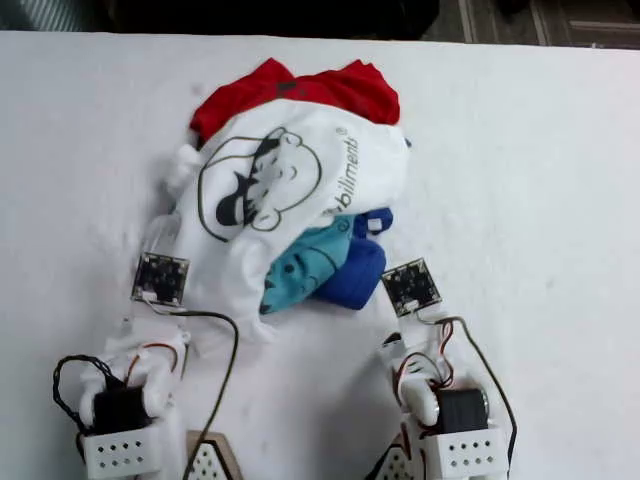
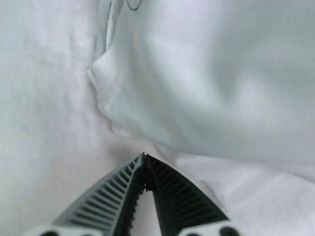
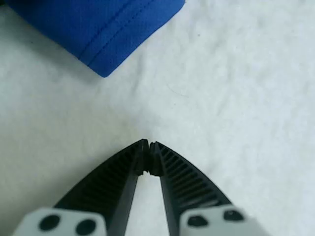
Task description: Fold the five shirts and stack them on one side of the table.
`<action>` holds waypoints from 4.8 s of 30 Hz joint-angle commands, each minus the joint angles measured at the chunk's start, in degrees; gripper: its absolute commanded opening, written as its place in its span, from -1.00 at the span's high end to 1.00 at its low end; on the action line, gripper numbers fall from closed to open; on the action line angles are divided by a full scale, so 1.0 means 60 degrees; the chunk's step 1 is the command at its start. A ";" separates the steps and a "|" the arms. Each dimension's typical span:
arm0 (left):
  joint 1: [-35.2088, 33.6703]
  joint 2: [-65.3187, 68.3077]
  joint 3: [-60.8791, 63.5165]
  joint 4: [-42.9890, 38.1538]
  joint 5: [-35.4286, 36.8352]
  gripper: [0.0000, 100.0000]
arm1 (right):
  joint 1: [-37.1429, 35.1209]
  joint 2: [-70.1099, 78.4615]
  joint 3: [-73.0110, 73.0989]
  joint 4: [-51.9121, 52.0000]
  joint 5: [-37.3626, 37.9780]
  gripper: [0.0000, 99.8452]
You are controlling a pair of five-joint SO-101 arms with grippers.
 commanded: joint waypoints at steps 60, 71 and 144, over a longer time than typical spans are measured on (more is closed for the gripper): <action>0.3040 1.5319 -1.7802 0.4601 -0.3136 0.32 | -0.0037 0.0007 0.0059 0.0051 0.0015 0.96; 0.3832 1.8015 -1.7802 0.3092 -0.2623 0.32 | -0.0037 0.0007 0.0059 0.0051 0.0015 0.96; -0.1795 1.5788 -2.0249 0.4484 -0.3546 0.44 | -0.0037 0.0007 0.0059 0.0051 0.0015 0.96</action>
